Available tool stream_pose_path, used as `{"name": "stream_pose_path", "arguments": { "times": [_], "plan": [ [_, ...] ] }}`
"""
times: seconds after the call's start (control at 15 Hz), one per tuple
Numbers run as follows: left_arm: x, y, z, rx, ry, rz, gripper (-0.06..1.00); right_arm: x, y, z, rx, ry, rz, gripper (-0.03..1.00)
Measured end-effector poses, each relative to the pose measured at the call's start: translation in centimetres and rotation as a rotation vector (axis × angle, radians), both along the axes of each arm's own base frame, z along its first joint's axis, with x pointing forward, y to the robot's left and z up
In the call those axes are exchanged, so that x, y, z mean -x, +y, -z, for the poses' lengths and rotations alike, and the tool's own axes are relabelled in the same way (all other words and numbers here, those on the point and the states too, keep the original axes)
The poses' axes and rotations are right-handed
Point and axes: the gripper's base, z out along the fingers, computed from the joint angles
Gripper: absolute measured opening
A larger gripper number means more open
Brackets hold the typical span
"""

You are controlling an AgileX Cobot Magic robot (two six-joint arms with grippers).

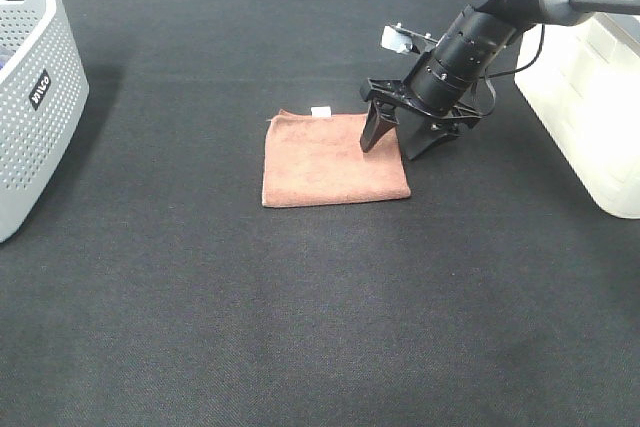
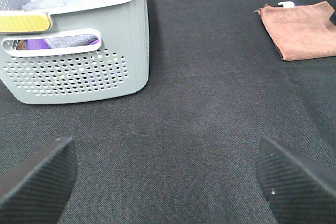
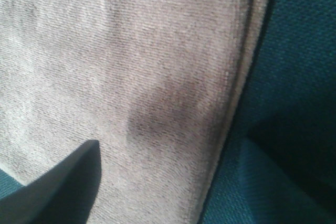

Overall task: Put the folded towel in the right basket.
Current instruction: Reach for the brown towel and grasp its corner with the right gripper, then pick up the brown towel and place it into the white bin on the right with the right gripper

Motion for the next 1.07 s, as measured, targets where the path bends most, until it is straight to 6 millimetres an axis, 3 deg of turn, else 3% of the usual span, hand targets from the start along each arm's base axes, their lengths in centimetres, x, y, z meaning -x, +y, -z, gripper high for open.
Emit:
{"name": "stream_pose_path", "arguments": {
  "times": [0.27, 0.67, 0.93, 1.07],
  "plan": [
    [0.0, 0.0, 0.0, 0.000, 0.000, 0.000, 0.88, 0.0, 0.2, 0.5, -0.025, 0.016, 0.009, 0.59],
    [0.0, 0.0, 0.0, 0.000, 0.000, 0.000, 0.88, -0.2, 0.2, 1.3, -0.045, 0.016, 0.035, 0.01],
    [0.0, 0.0, 0.0, 0.000, 0.000, 0.000, 0.88, -0.4, 0.4, 0.5, -0.056, 0.022, 0.013, 0.00],
    [0.0, 0.0, 0.0, 0.000, 0.000, 0.000, 0.88, -0.5, 0.6, -1.9, -0.072, 0.002, -0.015, 0.00]
  ]
}}
